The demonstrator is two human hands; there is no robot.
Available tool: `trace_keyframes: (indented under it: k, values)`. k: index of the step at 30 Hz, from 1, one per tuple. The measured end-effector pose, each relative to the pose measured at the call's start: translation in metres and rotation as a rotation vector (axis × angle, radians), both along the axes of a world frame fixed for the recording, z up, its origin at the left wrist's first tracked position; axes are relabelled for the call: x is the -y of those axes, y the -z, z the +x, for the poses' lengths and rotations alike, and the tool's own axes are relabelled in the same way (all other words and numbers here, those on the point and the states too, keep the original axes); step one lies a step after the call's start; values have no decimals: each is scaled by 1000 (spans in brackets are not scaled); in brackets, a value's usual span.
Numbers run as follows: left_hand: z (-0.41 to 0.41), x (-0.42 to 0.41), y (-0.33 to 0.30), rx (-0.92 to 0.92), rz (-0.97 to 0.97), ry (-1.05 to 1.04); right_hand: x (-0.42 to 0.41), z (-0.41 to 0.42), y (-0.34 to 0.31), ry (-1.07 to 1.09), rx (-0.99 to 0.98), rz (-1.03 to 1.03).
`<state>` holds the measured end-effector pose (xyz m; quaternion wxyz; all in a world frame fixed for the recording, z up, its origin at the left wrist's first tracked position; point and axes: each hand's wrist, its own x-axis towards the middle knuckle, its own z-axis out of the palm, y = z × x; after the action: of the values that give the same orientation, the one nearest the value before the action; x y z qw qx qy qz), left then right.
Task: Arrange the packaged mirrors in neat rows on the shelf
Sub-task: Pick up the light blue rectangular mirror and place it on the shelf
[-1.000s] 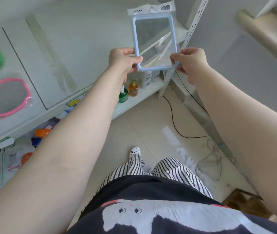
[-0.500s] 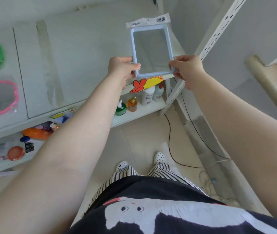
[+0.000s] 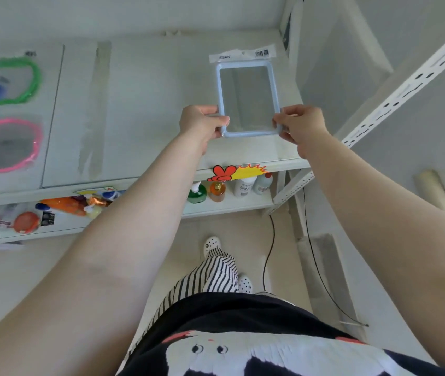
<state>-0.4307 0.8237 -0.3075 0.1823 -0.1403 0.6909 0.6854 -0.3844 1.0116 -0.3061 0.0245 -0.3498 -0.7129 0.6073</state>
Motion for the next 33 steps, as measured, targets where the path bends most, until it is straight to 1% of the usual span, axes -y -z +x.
trace_keyframes:
  k: [6,12,16,19,22,27,29,33]
  values:
    - [-57,-17,8,-4,-18,-1,-15,-56,6,15,-8,24]
    - [-108,-43,18,-20,-138,-40,-31,-102,12,23,-50,-81]
    - [-136,-58,37,-97,-223,-53,-43,-130,27,18,-85,-74]
    - [-158,-69,59,-166,-205,-51,-53,-151,45,23,-100,-58]
    - [-177,-81,76,-186,-155,-2,-66,-170,64,40,-121,-56]
    - [-195,-103,90,-202,-139,86,-91,-196,93,74,-114,4]
    - [-204,-111,97,-231,-187,112,-100,-206,101,76,-111,38]
    - [-219,-123,111,-285,-318,88,-111,-225,111,78,-96,129]
